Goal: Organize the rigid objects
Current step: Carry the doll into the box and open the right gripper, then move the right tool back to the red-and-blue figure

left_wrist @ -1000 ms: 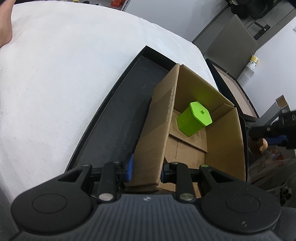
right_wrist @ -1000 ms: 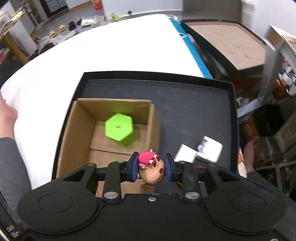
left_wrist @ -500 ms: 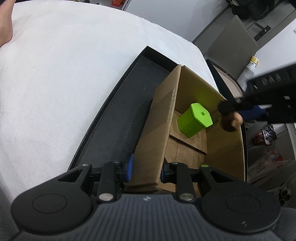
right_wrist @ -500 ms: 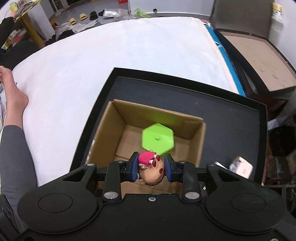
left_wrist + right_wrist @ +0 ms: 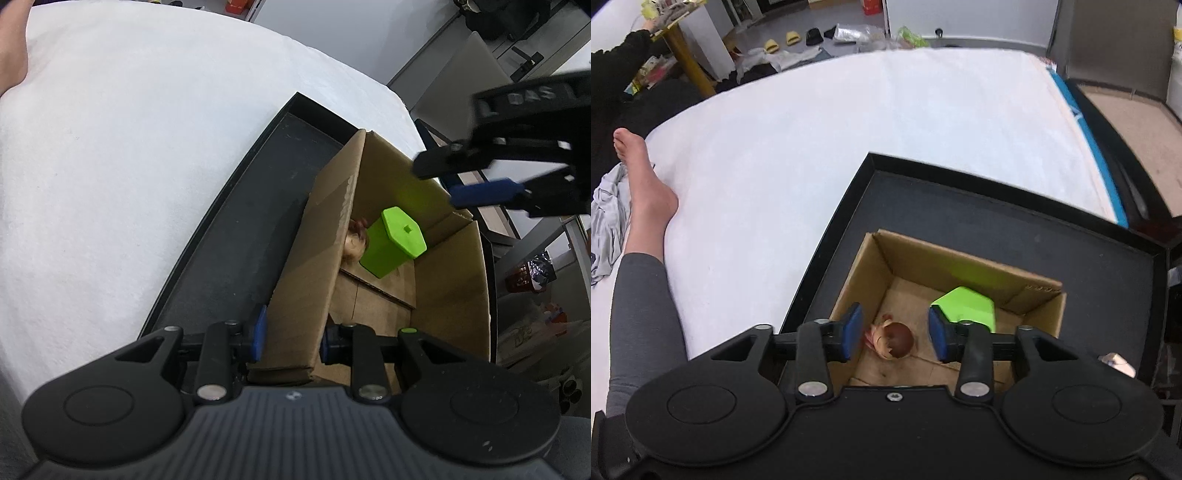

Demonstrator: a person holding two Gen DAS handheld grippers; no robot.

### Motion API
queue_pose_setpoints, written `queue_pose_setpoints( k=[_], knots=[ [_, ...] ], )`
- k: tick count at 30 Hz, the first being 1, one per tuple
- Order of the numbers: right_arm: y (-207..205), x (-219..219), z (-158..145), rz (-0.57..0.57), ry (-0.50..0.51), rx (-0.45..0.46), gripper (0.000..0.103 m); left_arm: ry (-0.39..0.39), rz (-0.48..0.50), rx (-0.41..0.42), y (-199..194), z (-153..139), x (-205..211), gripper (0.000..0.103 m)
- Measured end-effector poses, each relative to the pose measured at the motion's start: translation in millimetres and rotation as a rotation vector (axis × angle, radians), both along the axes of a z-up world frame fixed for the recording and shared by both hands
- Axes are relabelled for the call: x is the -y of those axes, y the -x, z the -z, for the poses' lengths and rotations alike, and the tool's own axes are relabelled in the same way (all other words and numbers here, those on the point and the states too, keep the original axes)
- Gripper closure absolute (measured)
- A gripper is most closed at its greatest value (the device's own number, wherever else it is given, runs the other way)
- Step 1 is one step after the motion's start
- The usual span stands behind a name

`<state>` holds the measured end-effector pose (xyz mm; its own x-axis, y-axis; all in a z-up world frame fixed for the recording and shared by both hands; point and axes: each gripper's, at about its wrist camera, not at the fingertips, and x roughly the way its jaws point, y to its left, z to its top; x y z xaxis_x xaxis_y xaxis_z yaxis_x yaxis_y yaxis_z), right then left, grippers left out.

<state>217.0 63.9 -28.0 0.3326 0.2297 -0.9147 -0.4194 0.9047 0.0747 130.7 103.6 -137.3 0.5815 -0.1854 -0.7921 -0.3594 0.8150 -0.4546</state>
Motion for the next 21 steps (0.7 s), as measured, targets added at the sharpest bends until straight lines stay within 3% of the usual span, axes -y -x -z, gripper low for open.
queue_pose_setpoints(
  k=[3, 11, 21],
  knots=[
    [3.4, 13.1, -8.7, 0.023, -0.006, 0.008, 0.048, 0.004, -0.001, -0.001, 0.0, 0.7, -0.7, 0.078],
    [15.8, 61.2, -18.8, 0.112, -0.066, -0.055, 0.045, 0.001, -0.003, -0.004, -1.0, -0.1, 1.4, 0.078],
    [35.2, 107.1, -34.5, 0.180, -0.070, -0.032, 0.034, 0.003, -0.010, -0.006, -0.9, 0.0, -0.6, 0.078]
  ],
)
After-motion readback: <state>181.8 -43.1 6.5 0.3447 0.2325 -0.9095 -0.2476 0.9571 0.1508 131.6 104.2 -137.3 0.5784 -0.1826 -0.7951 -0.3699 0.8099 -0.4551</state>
